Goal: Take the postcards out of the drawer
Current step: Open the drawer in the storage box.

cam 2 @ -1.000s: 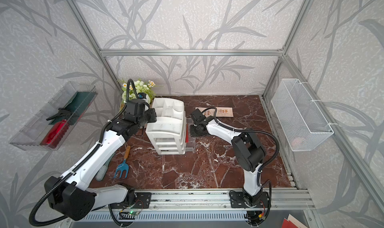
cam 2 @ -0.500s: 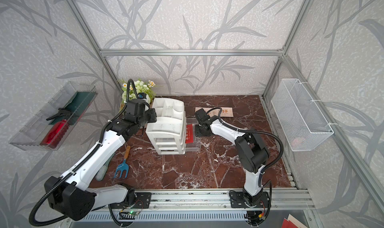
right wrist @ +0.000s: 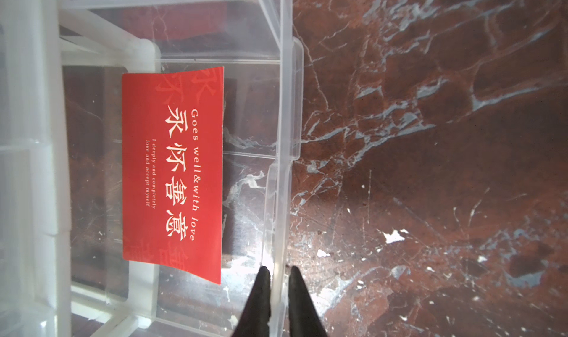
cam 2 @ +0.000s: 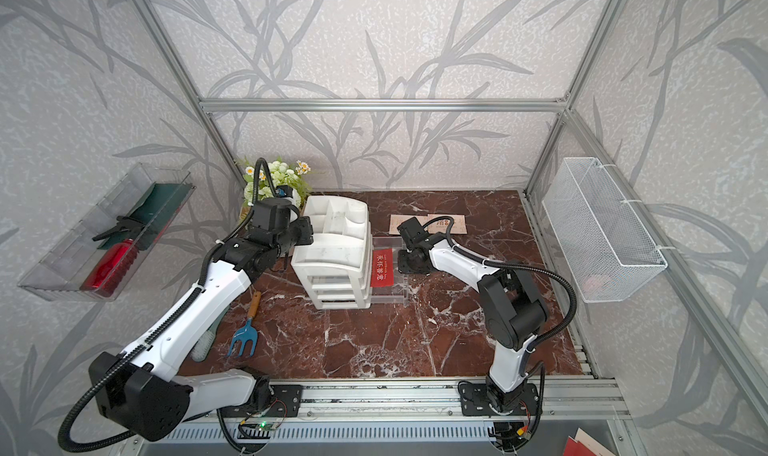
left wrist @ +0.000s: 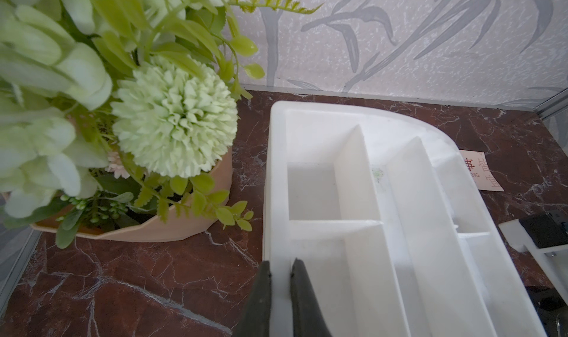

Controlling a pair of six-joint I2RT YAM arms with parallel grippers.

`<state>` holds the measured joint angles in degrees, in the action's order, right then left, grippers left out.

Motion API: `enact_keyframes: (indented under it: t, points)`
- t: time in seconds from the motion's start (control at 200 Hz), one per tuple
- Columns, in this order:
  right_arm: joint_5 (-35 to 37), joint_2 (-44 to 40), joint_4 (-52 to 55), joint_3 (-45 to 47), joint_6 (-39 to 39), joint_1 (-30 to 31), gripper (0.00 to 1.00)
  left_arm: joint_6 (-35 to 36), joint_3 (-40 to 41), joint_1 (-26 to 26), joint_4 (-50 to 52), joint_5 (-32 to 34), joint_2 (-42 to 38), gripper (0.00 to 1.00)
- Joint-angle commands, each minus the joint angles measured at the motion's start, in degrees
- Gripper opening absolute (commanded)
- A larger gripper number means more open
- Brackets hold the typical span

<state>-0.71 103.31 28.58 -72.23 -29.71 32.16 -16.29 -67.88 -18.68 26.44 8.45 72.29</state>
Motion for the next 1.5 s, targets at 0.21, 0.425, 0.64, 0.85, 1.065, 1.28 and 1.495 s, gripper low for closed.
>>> enact_keyframes:
  t: [0.21,0.425,0.64,0.85,1.065,1.28,1.495]
  points:
    - [-0.26,-4.15,1.39,-1.19,2.47,-0.45,0.27,2.54,2.64,0.32,10.48,2.01,1.9,0.0]
    - [-1.36,-5.17,1.96,-2.86,4.14,0.43,0.28,2.76,2.57,0.34,10.73,2.13,2.1,0.0]
    - [-3.17,-1.49,2.88,-6.9,5.13,3.24,0.29,2.85,2.49,0.33,10.48,1.75,2.3,0.0]
    - [-5.81,6.0,3.08,-11.28,5.1,4.41,0.32,3.01,2.83,0.31,10.69,1.88,1.44,0.0]
    - [-5.63,10.97,3.85,-13.96,4.84,4.58,0.39,3.02,3.02,0.31,10.69,1.66,1.38,0.0]
    - [-5.3,13.75,5.14,-15.52,4.85,4.52,0.44,3.02,3.07,0.35,10.4,1.42,2.01,0.0]
    - [-5.84,16.08,5.84,-17.29,4.67,4.52,0.45,3.02,3.15,0.31,10.37,1.29,2.1,0.0]
